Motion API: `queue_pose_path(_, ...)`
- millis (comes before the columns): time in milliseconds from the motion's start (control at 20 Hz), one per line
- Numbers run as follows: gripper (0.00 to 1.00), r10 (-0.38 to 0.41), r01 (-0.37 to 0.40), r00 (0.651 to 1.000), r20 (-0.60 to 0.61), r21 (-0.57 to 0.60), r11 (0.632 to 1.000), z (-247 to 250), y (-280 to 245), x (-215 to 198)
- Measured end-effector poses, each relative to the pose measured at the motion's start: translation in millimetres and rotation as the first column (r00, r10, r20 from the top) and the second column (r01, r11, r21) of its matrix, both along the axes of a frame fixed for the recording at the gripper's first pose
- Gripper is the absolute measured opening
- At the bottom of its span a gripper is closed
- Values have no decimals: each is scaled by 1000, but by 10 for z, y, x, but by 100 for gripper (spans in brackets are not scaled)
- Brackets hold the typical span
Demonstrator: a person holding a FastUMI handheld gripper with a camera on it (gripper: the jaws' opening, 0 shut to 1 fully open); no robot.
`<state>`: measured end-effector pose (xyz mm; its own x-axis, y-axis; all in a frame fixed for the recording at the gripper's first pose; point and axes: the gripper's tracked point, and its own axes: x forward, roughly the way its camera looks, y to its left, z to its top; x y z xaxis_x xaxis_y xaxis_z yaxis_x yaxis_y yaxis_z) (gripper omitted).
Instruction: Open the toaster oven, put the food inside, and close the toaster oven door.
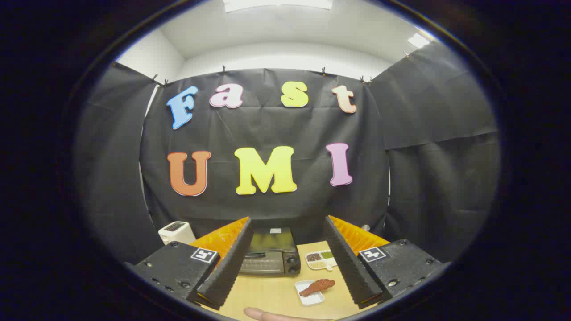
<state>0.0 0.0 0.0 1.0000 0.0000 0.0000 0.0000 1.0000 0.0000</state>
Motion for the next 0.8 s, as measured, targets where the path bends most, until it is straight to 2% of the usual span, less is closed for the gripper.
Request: queue_pose_path(800, 100, 13, -14, 1000, -24, -24, 1000, -212, 132, 90)
